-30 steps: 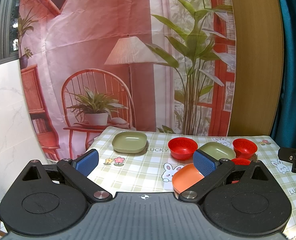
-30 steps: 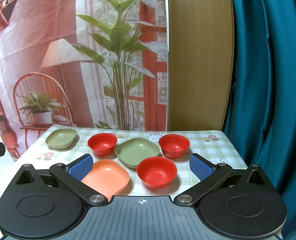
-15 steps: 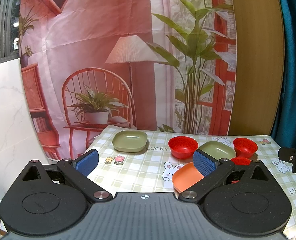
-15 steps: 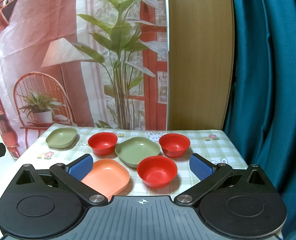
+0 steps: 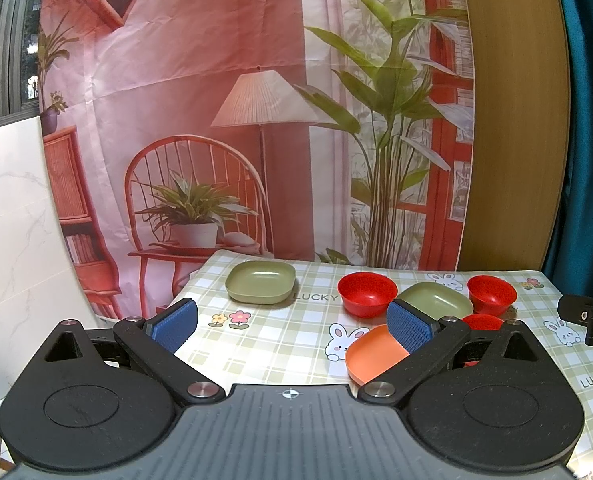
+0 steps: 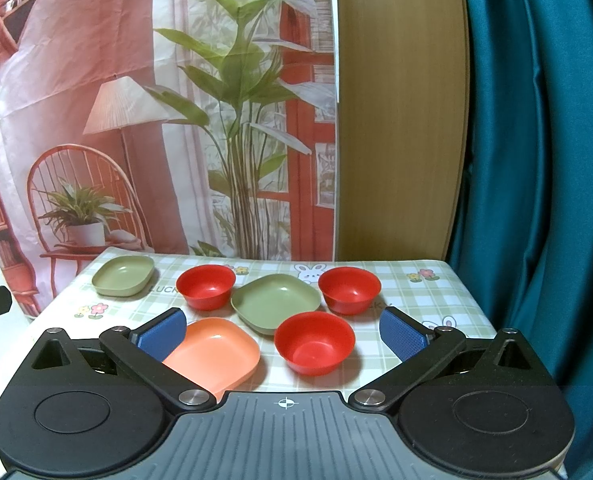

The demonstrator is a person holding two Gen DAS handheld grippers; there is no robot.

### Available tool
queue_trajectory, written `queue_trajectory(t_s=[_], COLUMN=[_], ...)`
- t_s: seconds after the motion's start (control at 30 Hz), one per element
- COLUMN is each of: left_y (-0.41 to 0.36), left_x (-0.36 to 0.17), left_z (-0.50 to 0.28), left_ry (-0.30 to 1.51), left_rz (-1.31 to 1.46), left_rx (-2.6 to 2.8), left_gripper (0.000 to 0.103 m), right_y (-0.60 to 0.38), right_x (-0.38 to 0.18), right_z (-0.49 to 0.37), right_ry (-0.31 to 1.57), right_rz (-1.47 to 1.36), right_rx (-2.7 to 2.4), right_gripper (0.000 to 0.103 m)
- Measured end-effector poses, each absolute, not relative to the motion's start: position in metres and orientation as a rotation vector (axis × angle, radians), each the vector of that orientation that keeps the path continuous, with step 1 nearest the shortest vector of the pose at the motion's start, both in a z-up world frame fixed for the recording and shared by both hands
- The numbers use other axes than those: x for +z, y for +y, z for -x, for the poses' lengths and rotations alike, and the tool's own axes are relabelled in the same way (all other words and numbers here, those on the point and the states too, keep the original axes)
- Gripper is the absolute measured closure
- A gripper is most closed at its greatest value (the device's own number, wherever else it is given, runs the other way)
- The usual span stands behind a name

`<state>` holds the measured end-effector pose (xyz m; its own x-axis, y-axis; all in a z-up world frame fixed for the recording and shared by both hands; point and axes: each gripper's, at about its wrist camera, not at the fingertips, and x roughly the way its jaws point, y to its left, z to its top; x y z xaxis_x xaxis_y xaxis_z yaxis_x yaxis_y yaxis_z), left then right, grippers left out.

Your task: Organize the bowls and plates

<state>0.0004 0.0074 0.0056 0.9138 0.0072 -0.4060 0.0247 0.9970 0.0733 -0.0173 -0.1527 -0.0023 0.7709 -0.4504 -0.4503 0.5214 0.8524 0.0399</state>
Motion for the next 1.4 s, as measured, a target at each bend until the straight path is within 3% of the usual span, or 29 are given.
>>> queue_trajectory(t_s=[0.47,0.73,1.4], left_y=[0.017,0.018,0.101], left_x=[0.014,0.033,0.018], left_z=[-0.010,-0.045,-0.210], left_ry=[0.400,0.354,0.434], left_rz=[-0.076,-0.127,-0.116], left_rx=[0.020,0.022,0.004], left_gripper=[0.001,0.001,0.002], right_y=[-0.159,-0.192,-0.225], right_x=[-0.001,0.004,-0.014], right_z=[0.013,-0.006,-0.175], right_ry=[0.421,0.313,0.430], right_rz=[-0.182,-0.232,-0.275], right_rx=[-0.504,-0.472,-0.376], right_gripper=[0.000,0.000,0.004])
